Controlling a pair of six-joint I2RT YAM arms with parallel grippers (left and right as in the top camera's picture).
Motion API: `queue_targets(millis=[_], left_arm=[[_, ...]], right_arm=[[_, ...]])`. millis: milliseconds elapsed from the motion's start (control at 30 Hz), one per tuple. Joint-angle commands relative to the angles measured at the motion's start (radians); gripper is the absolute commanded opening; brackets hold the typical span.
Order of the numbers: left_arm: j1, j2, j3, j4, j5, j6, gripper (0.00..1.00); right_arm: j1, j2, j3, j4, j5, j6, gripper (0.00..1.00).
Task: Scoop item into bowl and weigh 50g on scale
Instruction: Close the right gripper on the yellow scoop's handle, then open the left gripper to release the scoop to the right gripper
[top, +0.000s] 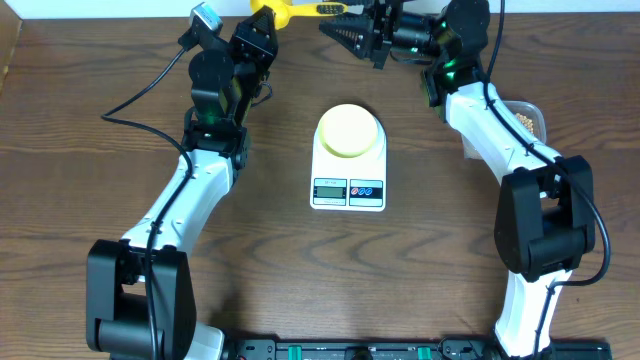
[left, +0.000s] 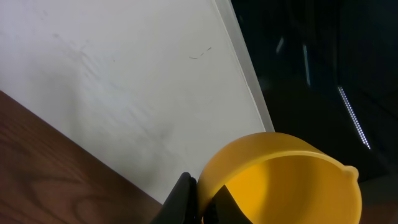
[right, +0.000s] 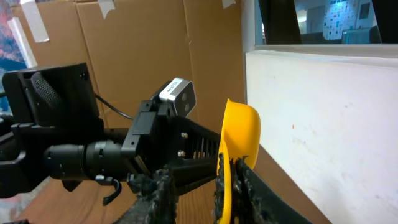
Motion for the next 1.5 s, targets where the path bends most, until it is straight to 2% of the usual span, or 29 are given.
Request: queue_targets(millis=[0, 33, 200, 1000, 1467], left_arm=[[0.002, 0.002, 0.009, 0.003, -0.012, 0.002, 0.08], [0.002, 0.002, 0.009, 0.003, -0.012, 0.002, 0.08], [0.002, 0.002, 0.009, 0.003, -0.012, 0.002, 0.08], [0.002, 0.002, 0.009, 0.003, -0.008, 0.002, 0.08], [0.002, 0.002, 0.009, 0.003, 0.018, 0.002, 0.08]], right_arm=[[0.005, 0.007, 0.022, 0.005, 0.013, 0.001, 0.31], [0.005, 0.007, 0.022, 0.005, 0.013, 0.001, 0.33], [0.005, 0.007, 0.022, 0.019, 0.013, 0.001, 0.33], [0.018, 0.007, 0.022, 0.037, 0.013, 0.001, 0.22], [0.018, 0.007, 0.022, 0.038, 0.023, 0.000, 0.25]])
